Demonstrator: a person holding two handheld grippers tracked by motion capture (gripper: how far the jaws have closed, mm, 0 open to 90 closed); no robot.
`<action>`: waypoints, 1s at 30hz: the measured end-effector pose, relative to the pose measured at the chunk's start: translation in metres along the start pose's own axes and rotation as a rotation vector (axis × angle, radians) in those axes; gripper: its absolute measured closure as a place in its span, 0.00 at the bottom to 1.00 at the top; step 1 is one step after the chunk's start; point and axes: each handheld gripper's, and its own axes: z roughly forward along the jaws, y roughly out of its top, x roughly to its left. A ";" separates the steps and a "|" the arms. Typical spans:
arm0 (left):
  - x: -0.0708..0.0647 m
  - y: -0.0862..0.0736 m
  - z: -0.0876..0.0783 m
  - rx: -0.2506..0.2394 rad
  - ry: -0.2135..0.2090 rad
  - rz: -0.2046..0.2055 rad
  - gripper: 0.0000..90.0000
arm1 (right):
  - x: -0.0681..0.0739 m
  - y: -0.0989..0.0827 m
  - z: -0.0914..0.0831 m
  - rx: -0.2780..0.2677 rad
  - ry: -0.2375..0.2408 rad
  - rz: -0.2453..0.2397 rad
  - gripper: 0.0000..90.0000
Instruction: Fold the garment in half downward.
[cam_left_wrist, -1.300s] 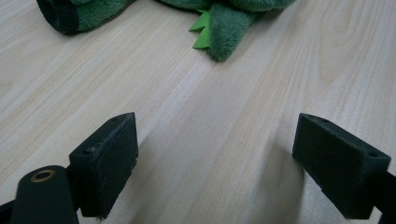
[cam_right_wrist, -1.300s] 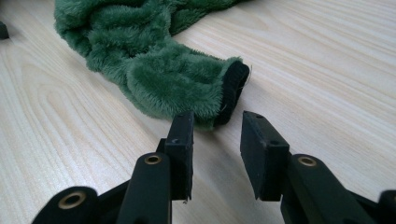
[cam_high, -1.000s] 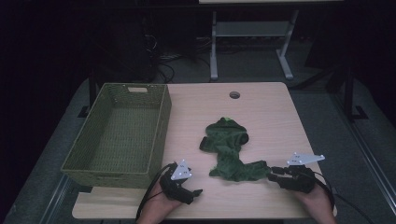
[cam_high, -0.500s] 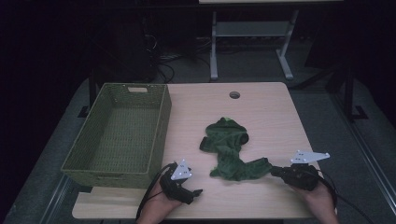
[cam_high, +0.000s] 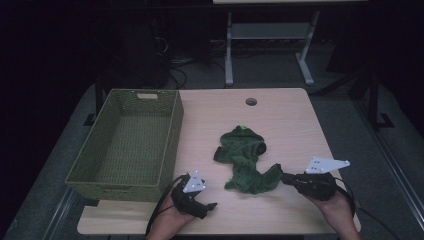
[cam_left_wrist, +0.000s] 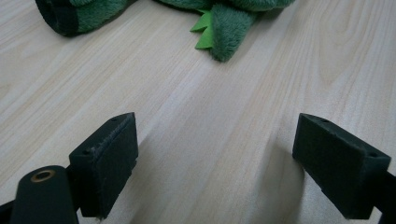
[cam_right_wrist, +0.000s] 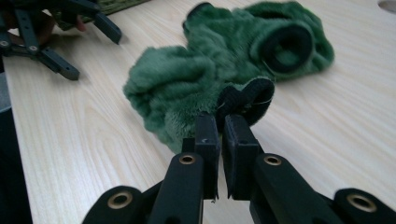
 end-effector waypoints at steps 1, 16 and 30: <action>0.000 0.000 0.000 0.002 0.000 0.001 0.15 | 0.002 0.003 0.001 0.000 0.004 -0.008 0.94; 0.000 0.000 0.000 -0.003 -0.002 -0.007 0.15 | 0.023 0.040 0.028 -0.004 0.076 -0.141 0.94; 0.000 0.000 0.000 -0.003 -0.002 -0.007 0.15 | 0.037 0.064 0.063 -0.021 0.147 -0.185 0.86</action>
